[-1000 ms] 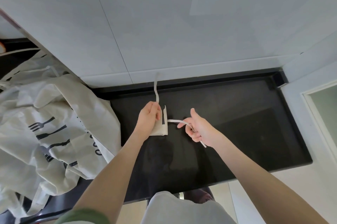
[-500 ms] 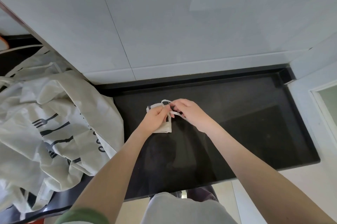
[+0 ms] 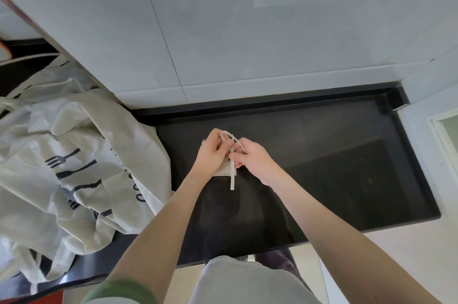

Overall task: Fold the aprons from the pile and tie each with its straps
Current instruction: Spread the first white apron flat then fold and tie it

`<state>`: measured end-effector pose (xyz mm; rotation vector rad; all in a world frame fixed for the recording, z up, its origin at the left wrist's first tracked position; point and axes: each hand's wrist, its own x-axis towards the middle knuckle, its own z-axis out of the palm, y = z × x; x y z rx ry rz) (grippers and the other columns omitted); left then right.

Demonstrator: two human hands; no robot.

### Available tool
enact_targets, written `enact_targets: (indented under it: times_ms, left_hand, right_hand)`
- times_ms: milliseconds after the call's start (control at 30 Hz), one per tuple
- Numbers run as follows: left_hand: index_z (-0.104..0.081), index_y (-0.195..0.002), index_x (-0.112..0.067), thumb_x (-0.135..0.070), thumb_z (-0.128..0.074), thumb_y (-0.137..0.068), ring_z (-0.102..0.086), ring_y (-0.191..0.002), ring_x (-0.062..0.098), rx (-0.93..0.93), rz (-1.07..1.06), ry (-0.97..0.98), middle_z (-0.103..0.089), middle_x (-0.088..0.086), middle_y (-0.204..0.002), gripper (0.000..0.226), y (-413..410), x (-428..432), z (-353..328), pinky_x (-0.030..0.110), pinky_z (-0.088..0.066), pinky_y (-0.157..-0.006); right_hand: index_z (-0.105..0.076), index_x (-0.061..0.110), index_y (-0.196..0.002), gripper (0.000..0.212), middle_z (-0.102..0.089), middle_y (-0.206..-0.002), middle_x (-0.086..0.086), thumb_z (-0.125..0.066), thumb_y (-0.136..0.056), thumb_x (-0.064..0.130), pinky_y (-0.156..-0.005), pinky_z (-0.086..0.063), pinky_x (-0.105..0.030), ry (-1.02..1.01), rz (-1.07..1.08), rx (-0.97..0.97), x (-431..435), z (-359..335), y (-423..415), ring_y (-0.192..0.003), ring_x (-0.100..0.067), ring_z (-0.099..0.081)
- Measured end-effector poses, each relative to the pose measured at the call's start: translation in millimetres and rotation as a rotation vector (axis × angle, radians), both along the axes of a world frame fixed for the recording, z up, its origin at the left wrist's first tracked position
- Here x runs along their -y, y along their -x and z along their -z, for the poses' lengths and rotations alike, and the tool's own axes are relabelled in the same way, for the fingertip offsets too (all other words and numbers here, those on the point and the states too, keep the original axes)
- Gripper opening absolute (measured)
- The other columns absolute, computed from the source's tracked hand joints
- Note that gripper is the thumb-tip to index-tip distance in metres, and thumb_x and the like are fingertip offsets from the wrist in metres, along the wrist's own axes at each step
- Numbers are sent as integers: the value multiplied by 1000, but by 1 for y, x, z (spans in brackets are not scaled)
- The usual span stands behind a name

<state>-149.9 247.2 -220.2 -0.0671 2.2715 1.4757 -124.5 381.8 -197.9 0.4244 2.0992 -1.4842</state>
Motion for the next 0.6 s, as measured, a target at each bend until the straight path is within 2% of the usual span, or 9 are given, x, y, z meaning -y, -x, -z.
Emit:
enact_targets:
  times_ms: [100, 200, 267, 367, 400, 467, 533, 600]
  left_hand:
    - [-55, -98, -14, -16, -49, -99, -60, -82, 13, -23, -61, -21, -62, -1, -89, 7, -2, -2, 2, 22, -49, -77]
    - [-60, -90, -13, -9, -48, -98, -57, -79, 9, 10, -158, -91, -60, -2, -84, 15, -4, -1, 2, 19, -48, -76]
    - [-62, -86, -15, -12, -48, -99, -57, -79, 6, 26, -175, -108, -61, -3, -83, 19, -4, 0, 0, 17, -46, -75]
    - [-62, -86, -18, -21, -50, -100, -59, -80, 8, 73, -175, -141, -62, -5, -80, 19, -4, 1, -5, 16, -44, -75]
    - [-63, -86, -18, -23, -49, -100, -60, -80, 9, 89, -182, -138, -62, -6, -79, 19, -3, 1, -6, 15, -43, -74]
    - [-63, -87, -18, -23, -49, -100, -62, -82, 9, 100, -185, -139, -65, -5, -82, 20, -2, 2, -7, 14, -43, -74]
    - [-64, -90, -14, -22, -50, -99, -62, -86, 9, 94, -170, -138, -66, -3, -88, 19, -2, 2, -6, 14, -43, -75]
    - [-66, -94, -11, -21, -51, -99, -60, -89, 10, 78, -150, -113, -66, -2, -93, 18, -3, 2, -5, 14, -42, -74]
  right_hand:
    - [-59, 10, -90, 11, -67, -83, -6, -60, -94, 20, -82, -58, -34, -48, 4, -20, 3, -4, 5, -73, -17, -65]
    - [-51, 16, -77, 25, -62, -76, -3, -54, -97, 31, -67, -50, -26, -186, -59, -25, 3, -5, 6, -67, -15, -57]
    - [-44, 17, -70, 32, -53, -71, -1, -48, -99, 29, -59, -38, -24, -315, -118, -43, 8, -1, 5, -62, -12, -48]
    - [-49, 14, -69, 36, -50, -66, 0, -44, -102, 27, -59, -36, -25, -364, -78, -93, 18, 2, 3, -59, -11, -45]
    - [-51, 14, -69, 36, -51, -66, 0, -44, -102, 26, -58, -36, -22, -321, -16, -89, 19, 0, 3, -60, -10, -46]
    - [-56, 11, -69, 35, -53, -68, 2, -46, -100, 22, -59, -38, -20, -107, 169, -23, 20, -5, 1, -63, -10, -49]
    - [-58, 3, -76, 27, -50, -66, 1, -49, -98, 16, -63, -40, -20, 156, 305, 57, 17, -5, -2, -66, -10, -48]
    - [-62, 0, -85, 18, -49, -69, 0, -53, -96, 12, -67, -42, -21, 319, 435, 103, 15, -3, -7, -69, -10, -48]
